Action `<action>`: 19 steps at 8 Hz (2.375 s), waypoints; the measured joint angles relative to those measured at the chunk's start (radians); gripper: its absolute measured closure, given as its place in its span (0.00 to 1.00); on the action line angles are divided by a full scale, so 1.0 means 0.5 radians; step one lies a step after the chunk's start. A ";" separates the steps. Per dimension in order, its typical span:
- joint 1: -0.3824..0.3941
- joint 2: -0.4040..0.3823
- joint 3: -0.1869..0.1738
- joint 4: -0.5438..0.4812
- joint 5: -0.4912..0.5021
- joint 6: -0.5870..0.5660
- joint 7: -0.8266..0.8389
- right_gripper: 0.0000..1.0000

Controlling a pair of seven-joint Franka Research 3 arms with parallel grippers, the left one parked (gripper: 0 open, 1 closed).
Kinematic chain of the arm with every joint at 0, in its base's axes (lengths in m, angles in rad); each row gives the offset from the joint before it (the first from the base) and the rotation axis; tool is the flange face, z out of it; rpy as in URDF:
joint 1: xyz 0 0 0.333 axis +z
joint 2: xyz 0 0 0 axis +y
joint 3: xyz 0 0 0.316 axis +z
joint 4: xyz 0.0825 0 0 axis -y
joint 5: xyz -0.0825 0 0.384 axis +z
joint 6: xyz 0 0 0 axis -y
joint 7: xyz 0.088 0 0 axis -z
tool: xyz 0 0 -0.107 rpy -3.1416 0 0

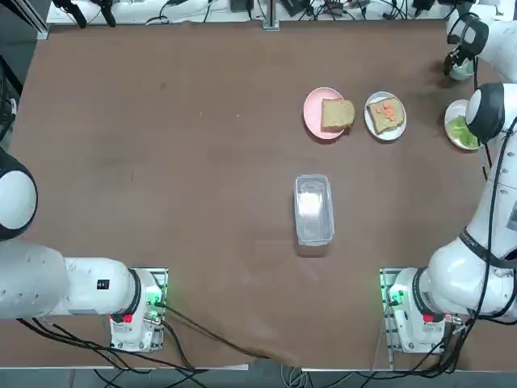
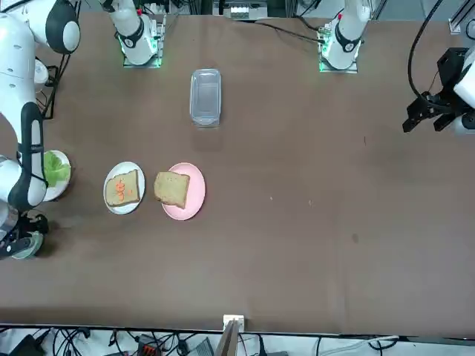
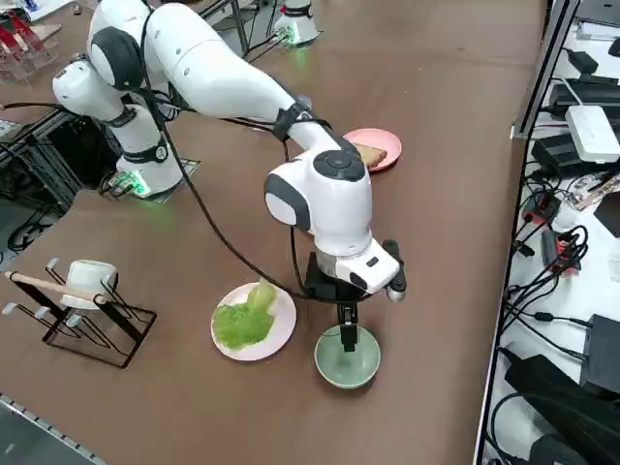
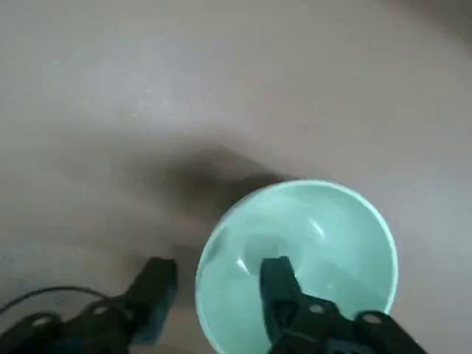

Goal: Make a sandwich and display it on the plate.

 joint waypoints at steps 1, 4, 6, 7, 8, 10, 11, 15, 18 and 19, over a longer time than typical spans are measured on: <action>0.004 -0.043 0.000 0.010 0.000 -0.075 0.000 0.02; 0.064 -0.271 0.010 0.013 0.003 -0.457 0.164 0.00; 0.137 -0.387 0.010 -0.084 0.003 -0.645 0.464 0.01; 0.139 -0.450 0.006 -0.205 -0.001 -0.649 0.502 0.01; 0.129 -0.534 -0.003 -0.357 -0.003 -0.646 0.503 0.02; 0.114 -0.779 -0.016 -0.811 -0.151 -0.441 0.502 0.03; 0.094 -0.906 -0.020 -1.085 -0.250 -0.246 0.502 0.03; -0.129 -1.012 -0.023 -1.587 -0.315 0.274 0.166 0.04; -0.163 -0.927 -0.020 -1.615 -0.316 0.394 0.090 0.08; -0.162 -0.909 -0.018 -1.615 -0.316 0.400 0.089 0.10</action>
